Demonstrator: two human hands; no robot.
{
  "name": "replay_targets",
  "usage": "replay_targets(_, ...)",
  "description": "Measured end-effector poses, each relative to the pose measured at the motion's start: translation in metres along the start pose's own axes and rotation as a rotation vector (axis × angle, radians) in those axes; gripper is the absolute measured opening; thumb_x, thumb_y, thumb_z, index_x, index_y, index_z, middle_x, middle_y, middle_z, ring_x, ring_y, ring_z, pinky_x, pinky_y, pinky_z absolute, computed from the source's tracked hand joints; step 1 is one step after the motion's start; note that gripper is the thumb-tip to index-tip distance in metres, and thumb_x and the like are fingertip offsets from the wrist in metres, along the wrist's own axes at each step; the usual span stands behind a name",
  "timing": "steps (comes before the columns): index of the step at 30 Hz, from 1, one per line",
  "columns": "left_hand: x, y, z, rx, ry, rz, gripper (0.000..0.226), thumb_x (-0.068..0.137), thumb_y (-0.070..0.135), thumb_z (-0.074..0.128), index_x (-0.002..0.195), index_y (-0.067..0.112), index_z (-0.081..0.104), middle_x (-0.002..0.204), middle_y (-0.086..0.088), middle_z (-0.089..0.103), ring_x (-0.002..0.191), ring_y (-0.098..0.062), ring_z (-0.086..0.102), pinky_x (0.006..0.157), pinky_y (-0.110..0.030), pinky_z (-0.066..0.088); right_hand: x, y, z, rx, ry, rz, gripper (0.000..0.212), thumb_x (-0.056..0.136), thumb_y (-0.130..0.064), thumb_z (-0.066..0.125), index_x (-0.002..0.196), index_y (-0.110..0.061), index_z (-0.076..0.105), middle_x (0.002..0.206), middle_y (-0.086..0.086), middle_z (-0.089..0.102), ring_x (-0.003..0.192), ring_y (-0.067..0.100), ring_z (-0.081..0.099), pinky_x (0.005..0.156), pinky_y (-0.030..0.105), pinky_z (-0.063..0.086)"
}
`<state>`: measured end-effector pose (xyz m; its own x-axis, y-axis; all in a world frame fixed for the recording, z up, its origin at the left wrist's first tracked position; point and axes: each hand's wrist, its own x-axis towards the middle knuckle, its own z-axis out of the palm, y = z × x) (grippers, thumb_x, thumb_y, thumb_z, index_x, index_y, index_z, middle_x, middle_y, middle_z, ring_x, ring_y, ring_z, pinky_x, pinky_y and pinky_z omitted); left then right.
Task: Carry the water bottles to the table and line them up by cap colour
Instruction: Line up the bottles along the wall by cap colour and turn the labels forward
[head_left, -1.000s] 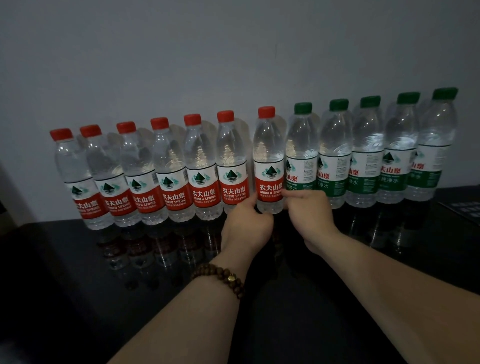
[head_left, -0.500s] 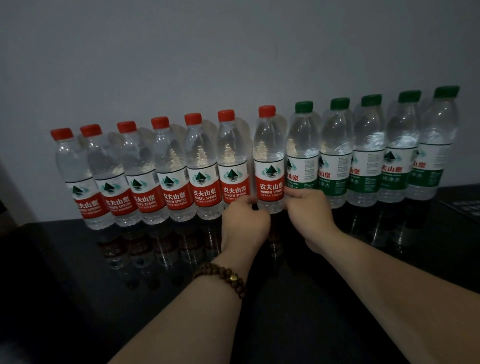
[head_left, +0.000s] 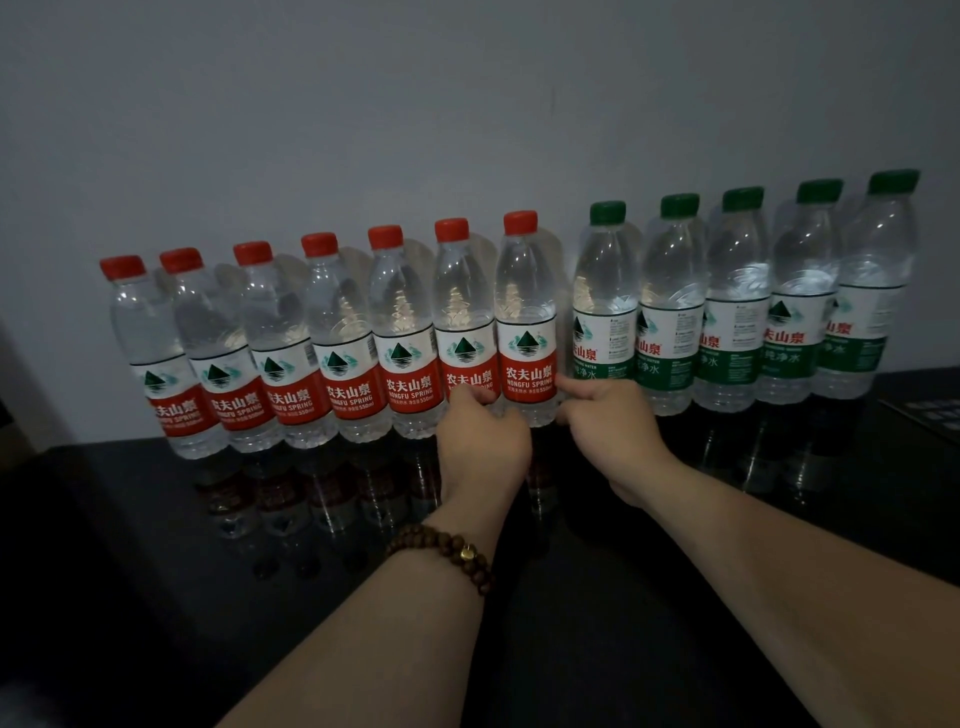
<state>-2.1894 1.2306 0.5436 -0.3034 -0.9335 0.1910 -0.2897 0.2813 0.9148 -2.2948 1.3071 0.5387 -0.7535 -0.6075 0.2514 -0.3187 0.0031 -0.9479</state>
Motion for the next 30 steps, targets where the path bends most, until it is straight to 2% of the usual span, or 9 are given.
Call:
replay_targets(3, 0.0, 0.001, -0.001, 0.001, -0.004, -0.002, 0.022, 0.094, 0.023, 0.066, 0.113, 0.026, 0.057, 0.083, 0.011, 0.06, 0.064, -0.001, 0.057, 0.036, -0.011, 0.033, 0.0, 0.0, 0.0, -0.003, -0.017, -0.002, 0.052, 0.088, -0.001, 0.063, 0.138, -0.015, 0.063, 0.143, 0.0, 0.061, 0.119, 0.001, 0.045, 0.092, 0.013, 0.033)
replay_targets(7, 0.0, 0.001, -0.001, -0.003, -0.005, -0.004, 0.022, 0.093, 0.022, 0.066, 0.112, 0.026, 0.057, 0.082, 0.011, 0.06, 0.063, -0.001, 0.057, 0.042, -0.015, 0.034, 0.001, 0.001, 0.0, -0.005, -0.007, -0.006, 0.053, 0.087, 0.0, 0.063, 0.137, -0.016, 0.064, 0.143, 0.0, 0.06, 0.117, 0.0, 0.046, 0.085, 0.004, 0.032)
replay_targets(10, 0.0, 0.0, 0.0, -0.012, -0.003, -0.004, 0.022, 0.092, 0.022, 0.066, 0.112, 0.027, 0.058, 0.084, 0.009, 0.063, 0.065, -0.002, 0.059, 0.044, -0.016, 0.035, 0.003, 0.003, 0.001, -0.026, -0.007, -0.016, 0.054, 0.086, 0.001, 0.062, 0.138, -0.016, 0.063, 0.141, -0.001, 0.062, 0.09, -0.012, 0.053, 0.064, -0.004, 0.038)
replay_targets(12, 0.0, 0.0, 0.0, -0.023, -0.006, -0.004, 0.022, 0.092, 0.022, 0.066, 0.112, 0.027, 0.058, 0.085, 0.008, 0.064, 0.067, -0.004, 0.061, 0.046, -0.018, 0.037, 0.003, 0.004, 0.001, -0.024, -0.005, -0.024, 0.055, 0.086, 0.001, 0.062, 0.138, -0.016, 0.062, 0.139, -0.002, 0.063, 0.078, -0.018, 0.049, 0.061, -0.005, 0.038)
replay_targets(19, -0.001, 0.0, -0.001, -0.028, -0.013, 0.004, 0.022, 0.092, 0.021, 0.066, 0.112, 0.027, 0.057, 0.087, 0.008, 0.063, 0.069, -0.004, 0.06, 0.047, -0.019, 0.038, 0.003, 0.004, 0.001, -0.044, 0.002, -0.017, 0.055, 0.087, 0.003, 0.061, 0.139, -0.016, 0.061, 0.132, -0.001, 0.067, 0.069, -0.025, 0.056, 0.055, -0.003, 0.039)
replay_targets(22, -0.001, 0.001, -0.002, -0.043, -0.011, -0.001, 0.017, 0.091, 0.021, 0.067, 0.105, 0.029, 0.059, 0.084, 0.009, 0.064, 0.066, -0.003, 0.06, 0.042, -0.015, 0.038, 0.0, 0.003, 0.001, -0.048, 0.026, -0.019, 0.053, 0.087, -0.002, 0.06, 0.138, -0.018, 0.064, 0.135, -0.001, 0.066, 0.097, -0.005, 0.064, 0.078, 0.009, 0.052)
replay_targets(24, -0.002, 0.0, -0.002, -0.042, -0.046, 0.024, 0.015, 0.088, 0.023, 0.067, 0.096, 0.032, 0.058, 0.082, 0.009, 0.066, 0.065, -0.005, 0.064, 0.042, -0.015, 0.04, -0.002, 0.001, 0.0, -0.037, 0.132, -0.02, 0.043, 0.088, -0.005, 0.06, 0.129, -0.017, 0.072, 0.126, -0.001, 0.072, 0.111, 0.012, 0.065, 0.097, 0.029, 0.054)
replay_targets(27, -0.006, -0.002, -0.001, -0.024, -0.13, 0.103, 0.013, 0.081, 0.026, 0.066, 0.09, 0.033, 0.06, 0.084, 0.01, 0.069, 0.072, -0.009, 0.068, 0.054, -0.022, 0.047, -0.003, -0.003, -0.009, -0.127, 0.351, -0.071, 0.029, 0.087, -0.009, 0.059, 0.097, -0.022, 0.083, 0.087, -0.014, 0.072, 0.081, 0.003, 0.061, 0.077, 0.021, 0.048)
replay_targets(30, -0.008, -0.001, 0.004, -0.052, -0.196, 0.155, 0.015, 0.082, 0.024, 0.069, 0.091, 0.034, 0.062, 0.081, 0.01, 0.07, 0.071, -0.008, 0.069, 0.056, -0.023, 0.051, 0.003, -0.003, -0.033, -0.174, 0.459, -0.044, 0.028, 0.087, -0.013, 0.058, 0.078, -0.032, 0.076, 0.075, -0.018, 0.066, 0.073, 0.007, 0.062, 0.067, 0.022, 0.045)
